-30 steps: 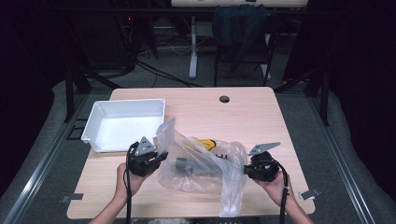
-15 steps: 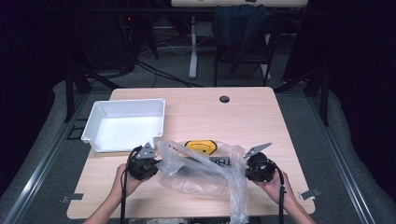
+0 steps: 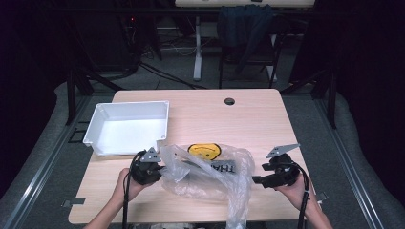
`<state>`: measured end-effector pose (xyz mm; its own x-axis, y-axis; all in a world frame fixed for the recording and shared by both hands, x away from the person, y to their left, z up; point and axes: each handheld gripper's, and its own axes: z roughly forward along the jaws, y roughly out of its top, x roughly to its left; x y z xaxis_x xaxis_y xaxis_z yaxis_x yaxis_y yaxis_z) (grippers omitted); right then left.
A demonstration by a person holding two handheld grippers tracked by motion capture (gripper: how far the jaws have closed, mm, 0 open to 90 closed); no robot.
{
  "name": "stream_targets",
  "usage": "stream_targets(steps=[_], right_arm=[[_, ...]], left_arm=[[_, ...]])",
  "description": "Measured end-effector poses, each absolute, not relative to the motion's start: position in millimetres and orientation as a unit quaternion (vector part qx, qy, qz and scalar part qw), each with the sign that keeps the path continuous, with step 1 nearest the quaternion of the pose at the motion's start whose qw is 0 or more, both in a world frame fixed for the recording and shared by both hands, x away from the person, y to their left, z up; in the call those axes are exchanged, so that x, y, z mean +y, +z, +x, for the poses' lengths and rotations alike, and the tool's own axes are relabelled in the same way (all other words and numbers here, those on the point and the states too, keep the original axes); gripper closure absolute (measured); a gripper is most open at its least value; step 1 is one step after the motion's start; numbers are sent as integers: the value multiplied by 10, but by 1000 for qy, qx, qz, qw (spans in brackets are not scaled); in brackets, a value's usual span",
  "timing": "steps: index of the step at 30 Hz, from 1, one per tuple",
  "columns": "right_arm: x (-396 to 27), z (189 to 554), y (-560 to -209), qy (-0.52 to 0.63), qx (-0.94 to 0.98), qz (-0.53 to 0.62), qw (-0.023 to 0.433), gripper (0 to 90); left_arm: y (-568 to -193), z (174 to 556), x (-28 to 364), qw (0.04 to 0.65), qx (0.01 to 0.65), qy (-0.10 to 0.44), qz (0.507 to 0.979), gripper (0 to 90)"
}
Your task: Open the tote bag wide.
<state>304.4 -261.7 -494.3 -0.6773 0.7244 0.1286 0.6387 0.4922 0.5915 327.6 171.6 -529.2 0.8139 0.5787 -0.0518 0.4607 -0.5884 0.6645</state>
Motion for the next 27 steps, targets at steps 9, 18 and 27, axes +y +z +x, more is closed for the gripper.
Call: stream_targets(steps=[9,18,27], right_arm=[[-2253,2898,-4691,348,865,356,67,228],[-1945,3073,-5032,271,889,364,61,725],[-2023,3243,-5135,231,886,386,109,894]], left_arm=[[-5274,3259,1720,344,288,79,890,864],[-5297,3271,1732,333,286,67,896,862],[-5395,3286,1688,298,287,53,909,866]])
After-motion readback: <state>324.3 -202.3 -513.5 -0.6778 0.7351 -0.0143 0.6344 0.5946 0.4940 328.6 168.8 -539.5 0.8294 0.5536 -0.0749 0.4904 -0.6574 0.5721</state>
